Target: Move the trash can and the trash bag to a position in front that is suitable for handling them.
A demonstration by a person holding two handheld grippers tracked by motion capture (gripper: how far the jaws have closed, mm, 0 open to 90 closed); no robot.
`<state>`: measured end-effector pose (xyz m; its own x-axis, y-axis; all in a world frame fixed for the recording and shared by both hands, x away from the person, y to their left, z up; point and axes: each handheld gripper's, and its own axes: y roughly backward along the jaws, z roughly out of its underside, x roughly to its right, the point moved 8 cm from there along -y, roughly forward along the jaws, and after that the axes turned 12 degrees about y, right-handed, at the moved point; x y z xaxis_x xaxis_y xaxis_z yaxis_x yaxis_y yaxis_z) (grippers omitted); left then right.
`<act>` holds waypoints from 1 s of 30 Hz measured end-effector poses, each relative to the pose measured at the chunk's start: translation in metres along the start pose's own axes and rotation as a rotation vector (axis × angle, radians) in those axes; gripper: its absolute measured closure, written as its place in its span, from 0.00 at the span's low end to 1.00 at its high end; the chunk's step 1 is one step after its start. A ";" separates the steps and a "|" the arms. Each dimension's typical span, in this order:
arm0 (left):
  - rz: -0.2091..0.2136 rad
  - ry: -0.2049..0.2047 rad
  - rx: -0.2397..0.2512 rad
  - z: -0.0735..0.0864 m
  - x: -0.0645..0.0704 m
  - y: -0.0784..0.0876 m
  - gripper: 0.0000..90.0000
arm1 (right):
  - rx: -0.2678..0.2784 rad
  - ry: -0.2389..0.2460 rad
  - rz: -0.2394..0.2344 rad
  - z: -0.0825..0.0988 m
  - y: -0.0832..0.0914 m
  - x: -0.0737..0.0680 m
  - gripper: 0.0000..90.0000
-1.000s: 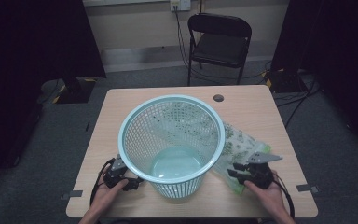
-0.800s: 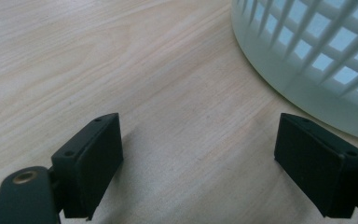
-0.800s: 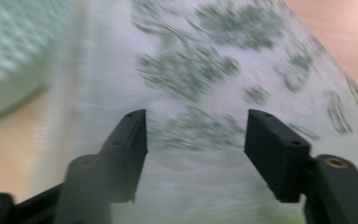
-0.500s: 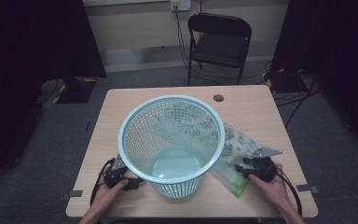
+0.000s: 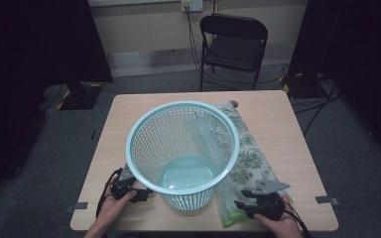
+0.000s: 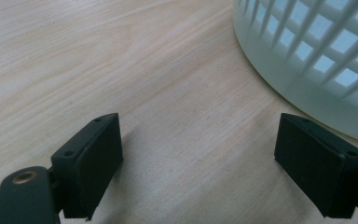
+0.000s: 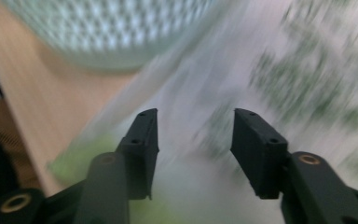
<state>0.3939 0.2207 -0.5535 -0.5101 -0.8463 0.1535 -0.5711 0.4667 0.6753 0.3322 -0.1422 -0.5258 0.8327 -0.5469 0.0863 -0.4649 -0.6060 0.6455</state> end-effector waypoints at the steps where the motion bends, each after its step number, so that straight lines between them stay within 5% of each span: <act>1: 0.001 0.000 0.001 0.000 0.000 0.000 0.16 | 0.014 0.003 0.005 -0.007 0.002 0.008 0.56; 4: 0.001 0.000 0.000 0.000 0.000 0.000 0.16 | 0.013 0.037 0.074 -0.024 0.002 0.044 0.46; 5: 0.000 -0.001 0.000 0.000 0.000 0.000 0.16 | 0.008 0.035 0.094 -0.030 -0.005 0.069 0.45; 6: 0.000 -0.001 0.000 0.000 0.000 0.000 0.16 | 0.008 0.035 0.094 -0.030 -0.005 0.069 0.45; 9: 0.000 -0.001 0.001 0.000 0.000 0.000 0.16 | -0.033 0.046 0.109 -0.030 -0.032 0.100 0.32; 13: 0.000 -0.004 -0.002 0.000 0.000 0.000 0.16 | -0.078 0.047 0.082 -0.020 -0.052 0.107 0.24; 18: -0.001 -0.004 -0.002 0.000 0.000 0.000 0.16 | -0.081 0.031 0.133 -0.010 -0.056 0.110 0.17; 22: -0.001 -0.005 -0.002 0.000 0.000 0.000 0.16 | -0.105 -0.015 0.121 -0.001 -0.057 0.108 0.16; 27: 0.002 -0.007 -0.002 0.000 0.000 0.000 0.16 | -0.095 -0.102 0.226 0.008 -0.047 0.102 0.16; 30: 0.002 -0.008 -0.002 0.000 0.000 0.000 0.16 | -0.098 -0.113 0.239 0.012 -0.041 0.097 0.16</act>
<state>0.3941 0.2207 -0.5536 -0.5162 -0.8434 0.1491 -0.5691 0.4678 0.6762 0.4285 -0.1771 -0.5532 0.6613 -0.7321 0.1632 -0.6081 -0.3960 0.6880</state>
